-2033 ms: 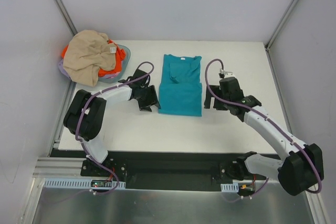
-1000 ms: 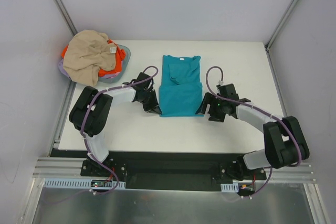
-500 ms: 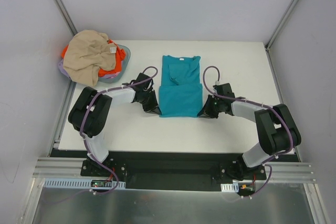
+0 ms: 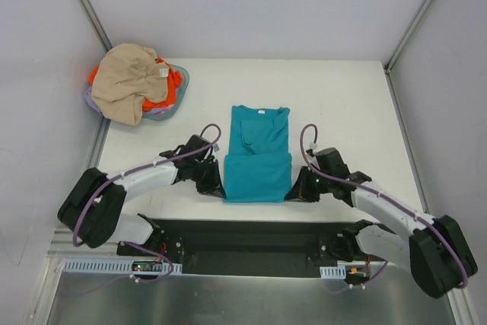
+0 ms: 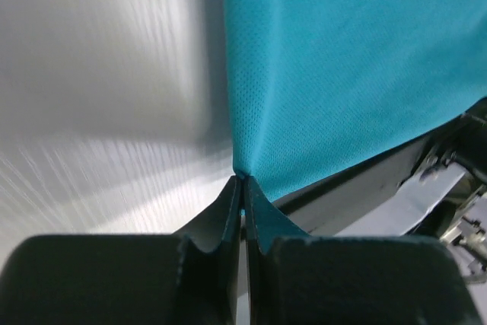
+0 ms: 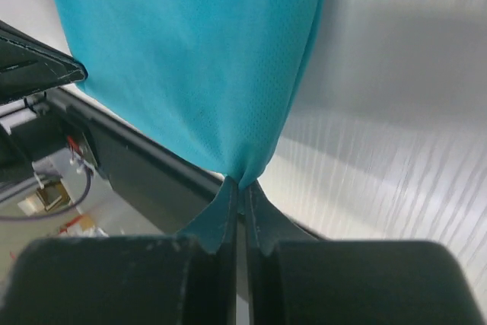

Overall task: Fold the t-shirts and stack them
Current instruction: Grab one side of the 2/3 rectangular tshirt with both arms

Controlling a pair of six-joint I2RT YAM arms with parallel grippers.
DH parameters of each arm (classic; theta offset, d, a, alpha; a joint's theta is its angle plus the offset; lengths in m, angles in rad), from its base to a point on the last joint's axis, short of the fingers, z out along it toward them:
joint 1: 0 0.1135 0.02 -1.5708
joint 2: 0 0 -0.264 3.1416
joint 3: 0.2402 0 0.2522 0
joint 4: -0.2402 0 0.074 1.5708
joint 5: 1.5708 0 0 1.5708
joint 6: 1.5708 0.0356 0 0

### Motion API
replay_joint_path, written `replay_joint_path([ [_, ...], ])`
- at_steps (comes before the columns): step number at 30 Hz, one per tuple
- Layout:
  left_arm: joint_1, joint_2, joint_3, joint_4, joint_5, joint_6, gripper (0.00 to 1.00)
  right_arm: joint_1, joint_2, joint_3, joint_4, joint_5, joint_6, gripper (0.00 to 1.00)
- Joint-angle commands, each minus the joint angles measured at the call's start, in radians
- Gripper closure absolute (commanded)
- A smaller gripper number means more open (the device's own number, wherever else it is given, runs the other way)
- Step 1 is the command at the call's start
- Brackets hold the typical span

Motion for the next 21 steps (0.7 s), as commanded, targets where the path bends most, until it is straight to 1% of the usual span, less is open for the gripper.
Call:
replay_joint_path([
  [1, -0.080, -0.188, -0.076, -0.133, 0.049, -0.027, 1.00, 0.069, -0.216, -0.069, -0.198, -0.005, 0.119, 0.99],
  [3, -0.109, -0.252, -0.085, -0.181, 0.046, -0.051, 1.00, 0.115, -0.288, -0.093, -0.228, -0.011, 0.163, 0.99],
  [4, -0.134, -0.316, -0.093, -0.197, 0.048, -0.063, 1.00, 0.129, -0.351, -0.101, -0.236, -0.017, 0.186, 0.99],
  [6, -0.155, -0.375, -0.105, -0.215, 0.061, -0.117, 1.00, 0.175, -0.415, -0.093, -0.279, -0.008, 0.231, 0.99],
  [7, -0.168, -0.421, -0.114, -0.217, 0.077, -0.126, 1.00, 0.189, -0.478, -0.074, -0.299, -0.005, 0.239, 0.99],
  [9, -0.169, -0.457, -0.114, -0.229, 0.109, -0.142, 1.00, 0.215, -0.541, -0.052, -0.353, -0.005, 0.239, 1.00],
  [11, -0.172, -0.501, -0.103, -0.235, 0.120, -0.140, 1.00, 0.217, -0.563, -0.008, -0.406, -0.007, 0.217, 0.99],
  [13, -0.169, -0.516, -0.062, -0.249, 0.112, -0.126, 1.00, 0.217, -0.560, 0.034, -0.434, 0.004, 0.162, 0.99],
  [14, -0.171, -0.517, -0.042, -0.257, 0.105, -0.107, 1.00, 0.218, -0.552, 0.095, -0.468, 0.016, 0.138, 0.99],
  [15, -0.169, -0.513, 0.002, -0.281, 0.092, -0.094, 1.00, 0.218, -0.528, 0.129, -0.489, 0.054, 0.080, 0.99],
  [17, -0.169, -0.491, 0.045, -0.306, 0.031, -0.061, 1.00, 0.215, -0.497, 0.198, -0.546, 0.097, 0.029, 0.99],
  [18, -0.169, -0.481, 0.080, -0.313, 0.016, -0.050, 1.00, 0.215, -0.465, 0.257, -0.561, 0.145, -0.014, 0.99],
  [20, -0.166, -0.449, 0.111, -0.318, -0.014, -0.027, 1.00, 0.212, -0.431, 0.314, -0.609, 0.191, -0.052, 0.99],
  [21, -0.159, -0.437, 0.139, -0.320, -0.020, -0.019, 1.00, 0.211, -0.396, 0.365, -0.626, 0.249, -0.069, 0.99],
])
